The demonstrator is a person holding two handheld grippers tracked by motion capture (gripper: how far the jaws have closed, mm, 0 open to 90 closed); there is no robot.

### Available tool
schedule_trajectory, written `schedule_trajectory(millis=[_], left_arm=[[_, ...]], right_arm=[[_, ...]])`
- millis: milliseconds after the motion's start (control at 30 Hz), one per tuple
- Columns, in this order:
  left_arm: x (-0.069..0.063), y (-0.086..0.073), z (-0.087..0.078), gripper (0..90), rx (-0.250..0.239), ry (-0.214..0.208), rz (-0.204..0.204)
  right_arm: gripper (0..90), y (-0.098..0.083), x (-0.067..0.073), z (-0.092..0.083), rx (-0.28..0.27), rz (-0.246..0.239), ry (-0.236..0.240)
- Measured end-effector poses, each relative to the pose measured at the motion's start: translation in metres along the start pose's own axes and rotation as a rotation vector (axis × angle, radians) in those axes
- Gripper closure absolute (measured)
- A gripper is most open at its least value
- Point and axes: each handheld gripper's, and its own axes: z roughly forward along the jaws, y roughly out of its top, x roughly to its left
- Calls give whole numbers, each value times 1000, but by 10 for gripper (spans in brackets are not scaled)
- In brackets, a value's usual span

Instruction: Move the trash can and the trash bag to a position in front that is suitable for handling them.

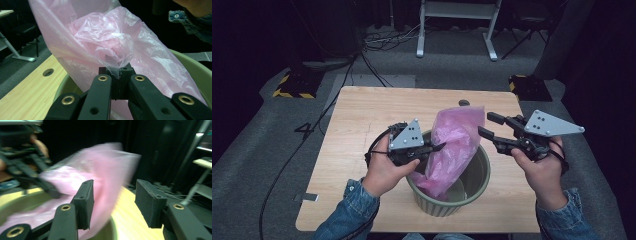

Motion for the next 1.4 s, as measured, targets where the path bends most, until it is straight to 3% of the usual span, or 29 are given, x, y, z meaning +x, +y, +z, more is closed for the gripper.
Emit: schedule_trajectory(millis=[133,167,467,1000,1133,1300,1400], left_arm=[[-1,0,1,898,0,1,-2],[0,0,1,899,1,7,-4],[14,-15,-13,900,-7,61,-75],[23,-15,-21,900,5,118,-87],[25,-15,-24,900,12,151,-83],[28,-17,-27,900,12,171,-92],[31,-19,-30,900,16,183,-96]], right_arm=[[860,-1,-1,4,51,-41,48],[891,-2,1,4,56,-47,54],[900,-15,5,-13,91,-40,44],[900,-29,-6,-43,81,0,-3],[900,-28,-6,-49,82,0,-4],[900,-34,1,-53,117,0,51],[900,-39,6,-58,134,-8,54]])
